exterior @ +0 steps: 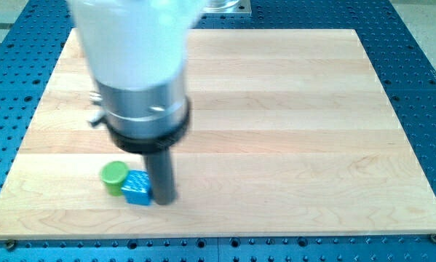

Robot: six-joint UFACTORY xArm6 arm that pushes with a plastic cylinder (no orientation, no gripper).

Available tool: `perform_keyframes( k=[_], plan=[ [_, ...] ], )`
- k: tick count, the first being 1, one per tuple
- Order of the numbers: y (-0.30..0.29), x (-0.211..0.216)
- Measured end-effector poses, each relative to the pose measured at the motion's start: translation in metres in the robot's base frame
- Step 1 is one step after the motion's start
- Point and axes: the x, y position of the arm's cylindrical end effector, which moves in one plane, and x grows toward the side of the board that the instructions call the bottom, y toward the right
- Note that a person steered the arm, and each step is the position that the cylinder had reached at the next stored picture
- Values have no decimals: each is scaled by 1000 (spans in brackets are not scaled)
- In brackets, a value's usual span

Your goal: Make a vertical line out of blue blocks and green circle

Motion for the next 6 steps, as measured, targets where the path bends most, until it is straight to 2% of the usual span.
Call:
perform_keyframes(
  k=[1,2,3,4,6],
  plan=[
    [-27,-8],
    [-33,16],
    [-87,34],
    [-76,-1],
    [-18,11]
  ],
)
